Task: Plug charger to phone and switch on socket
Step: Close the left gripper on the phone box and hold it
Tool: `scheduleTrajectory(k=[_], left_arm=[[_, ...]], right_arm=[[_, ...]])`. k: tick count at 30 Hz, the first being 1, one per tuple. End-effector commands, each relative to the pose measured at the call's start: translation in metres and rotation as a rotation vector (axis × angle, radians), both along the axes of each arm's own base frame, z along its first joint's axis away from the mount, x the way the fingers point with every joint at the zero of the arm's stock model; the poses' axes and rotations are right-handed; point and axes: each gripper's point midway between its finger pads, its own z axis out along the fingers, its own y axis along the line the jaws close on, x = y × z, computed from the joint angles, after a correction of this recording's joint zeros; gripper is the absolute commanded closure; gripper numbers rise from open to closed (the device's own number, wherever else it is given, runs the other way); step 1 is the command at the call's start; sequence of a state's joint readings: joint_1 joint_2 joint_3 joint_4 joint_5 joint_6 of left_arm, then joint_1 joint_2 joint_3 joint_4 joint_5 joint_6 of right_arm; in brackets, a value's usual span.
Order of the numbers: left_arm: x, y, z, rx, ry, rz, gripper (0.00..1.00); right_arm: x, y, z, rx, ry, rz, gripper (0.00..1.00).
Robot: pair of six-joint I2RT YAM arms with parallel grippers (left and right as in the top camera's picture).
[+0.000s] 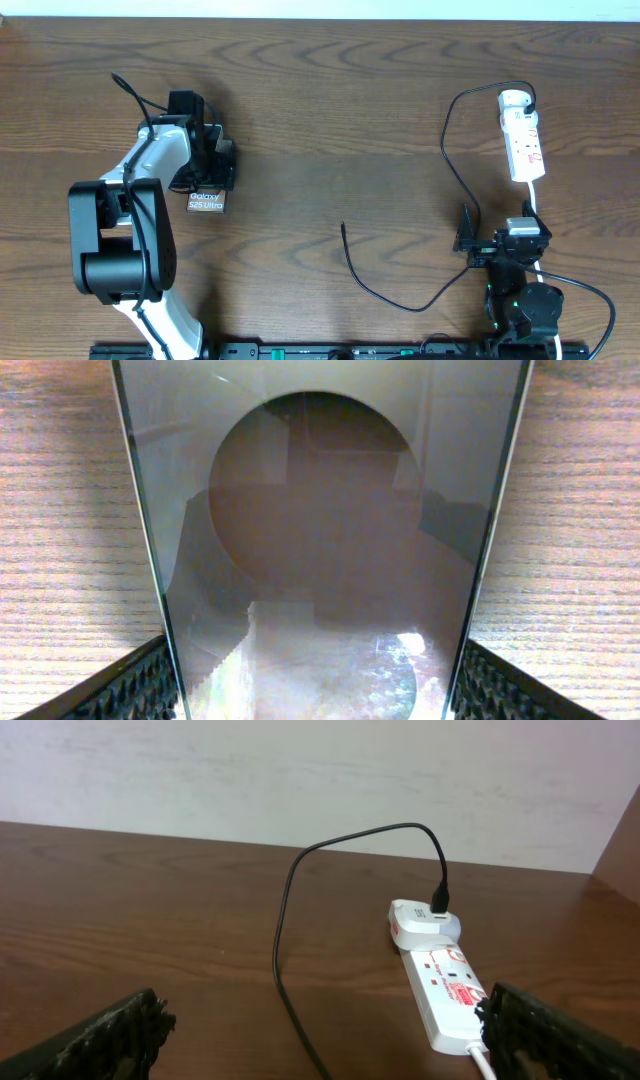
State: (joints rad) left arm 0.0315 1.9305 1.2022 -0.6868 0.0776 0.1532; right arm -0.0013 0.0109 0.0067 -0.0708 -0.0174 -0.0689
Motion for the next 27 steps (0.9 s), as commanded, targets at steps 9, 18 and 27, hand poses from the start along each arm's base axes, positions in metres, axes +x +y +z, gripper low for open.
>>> scheduleTrajectory(k=[9,18,27], left_arm=[[-0.0081,-0.0077,-0.0105,-0.044,0.041,-0.010,0.23],[-0.0081,-0.0077,-0.0105,-0.044,0.041,-0.010,0.31],[-0.0082,-0.0077,-0.0106,-0.044,0.041,-0.010,0.39]], right_arm=[[-0.0003,0.0021,-0.0003,0.011,0.000,0.005,0.01],[-0.0003,0.0021,-0.0003,0.011,0.000,0.005,0.01],[-0.0003,0.0021,-0.0003,0.011,0.000,0.005,0.01]])
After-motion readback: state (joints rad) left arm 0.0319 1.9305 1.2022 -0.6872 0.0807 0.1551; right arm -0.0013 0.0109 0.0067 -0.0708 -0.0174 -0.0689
